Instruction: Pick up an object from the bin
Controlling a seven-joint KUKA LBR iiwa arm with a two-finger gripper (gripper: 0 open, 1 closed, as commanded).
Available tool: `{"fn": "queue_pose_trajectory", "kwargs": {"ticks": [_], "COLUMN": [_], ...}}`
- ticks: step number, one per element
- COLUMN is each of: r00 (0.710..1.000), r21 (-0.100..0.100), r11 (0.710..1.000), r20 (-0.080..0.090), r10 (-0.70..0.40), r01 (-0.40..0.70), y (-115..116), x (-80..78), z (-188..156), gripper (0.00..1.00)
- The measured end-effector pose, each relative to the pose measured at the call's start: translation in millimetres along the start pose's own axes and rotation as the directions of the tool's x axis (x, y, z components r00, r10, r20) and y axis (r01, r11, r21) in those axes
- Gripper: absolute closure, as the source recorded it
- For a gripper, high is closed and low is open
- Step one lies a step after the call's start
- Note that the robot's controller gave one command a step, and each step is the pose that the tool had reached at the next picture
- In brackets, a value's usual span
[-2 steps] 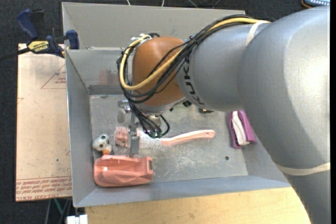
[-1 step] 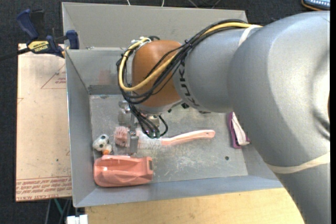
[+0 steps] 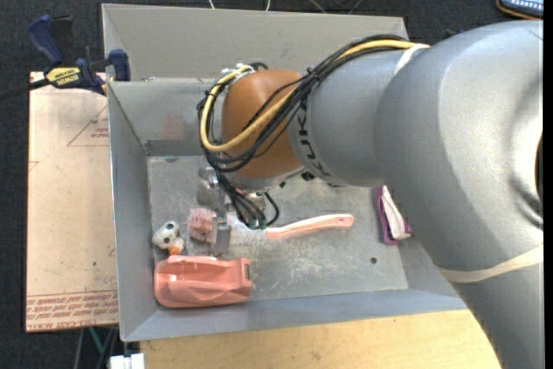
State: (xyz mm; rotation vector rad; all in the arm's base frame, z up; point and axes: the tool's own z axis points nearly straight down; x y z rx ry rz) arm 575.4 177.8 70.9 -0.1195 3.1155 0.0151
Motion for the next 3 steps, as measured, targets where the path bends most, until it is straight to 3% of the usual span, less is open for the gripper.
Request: {"fn": "queue_pose_trajectory", "kwargs": {"ticks": [1,2,3], "r00": [1.0,1.0,1.0], "r21": [0.001,0.001,0.001], "r11": [1.0,1.0,1.0], "r20": [-0.001,-0.001,-0.005], "r10": [-0.004,-0.004,-0.003], "r01": [0.004,0.004,0.003], "y": [7,7,7], "x": [-0.2,-0.2,0.4], "z": [-8,-8,-34], "gripper": [1.0,1.0,1.0]}}
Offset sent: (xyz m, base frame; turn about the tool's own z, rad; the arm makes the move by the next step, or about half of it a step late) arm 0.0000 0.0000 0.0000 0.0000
